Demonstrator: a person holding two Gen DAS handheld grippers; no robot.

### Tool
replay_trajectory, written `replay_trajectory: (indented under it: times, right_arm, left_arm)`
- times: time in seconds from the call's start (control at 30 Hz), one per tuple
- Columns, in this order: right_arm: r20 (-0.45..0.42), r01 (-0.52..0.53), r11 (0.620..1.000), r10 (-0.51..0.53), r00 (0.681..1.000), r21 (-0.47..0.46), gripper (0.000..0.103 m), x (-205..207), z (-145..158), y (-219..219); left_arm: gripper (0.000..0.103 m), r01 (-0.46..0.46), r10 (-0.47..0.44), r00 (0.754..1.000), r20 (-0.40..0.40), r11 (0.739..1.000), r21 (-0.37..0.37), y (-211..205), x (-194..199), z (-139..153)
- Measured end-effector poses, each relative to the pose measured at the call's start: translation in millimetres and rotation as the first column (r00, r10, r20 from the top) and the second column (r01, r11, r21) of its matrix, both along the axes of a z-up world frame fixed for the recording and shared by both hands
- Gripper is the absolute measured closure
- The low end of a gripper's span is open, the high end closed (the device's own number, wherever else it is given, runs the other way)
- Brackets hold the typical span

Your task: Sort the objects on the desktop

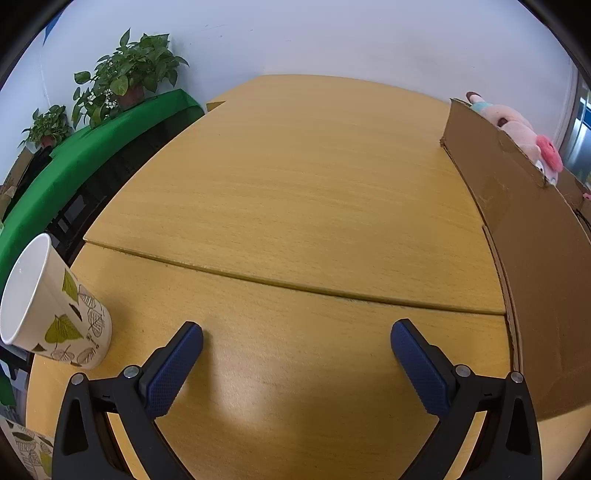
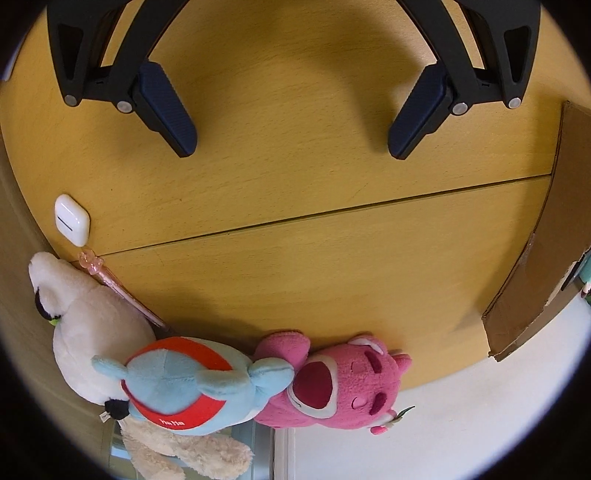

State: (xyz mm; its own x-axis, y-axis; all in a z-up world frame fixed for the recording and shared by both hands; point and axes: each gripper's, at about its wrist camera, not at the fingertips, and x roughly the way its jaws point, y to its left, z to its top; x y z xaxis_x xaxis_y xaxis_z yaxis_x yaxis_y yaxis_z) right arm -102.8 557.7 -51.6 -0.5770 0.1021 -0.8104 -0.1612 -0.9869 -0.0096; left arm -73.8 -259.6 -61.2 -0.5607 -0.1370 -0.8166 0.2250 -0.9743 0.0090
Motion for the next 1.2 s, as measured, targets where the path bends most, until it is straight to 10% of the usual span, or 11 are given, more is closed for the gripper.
replay_trajectory:
  times: [1.2]
  right_arm:
    - [0.001, -0.005, 1.000, 0.005, 1.000, 0.002, 0.000, 0.7, 2.3, -0.1]
  left_arm:
    - [0.000, -0.022, 0.022, 1.000, -0.002, 1.000, 0.001, -1.9, -5.5, 1.6]
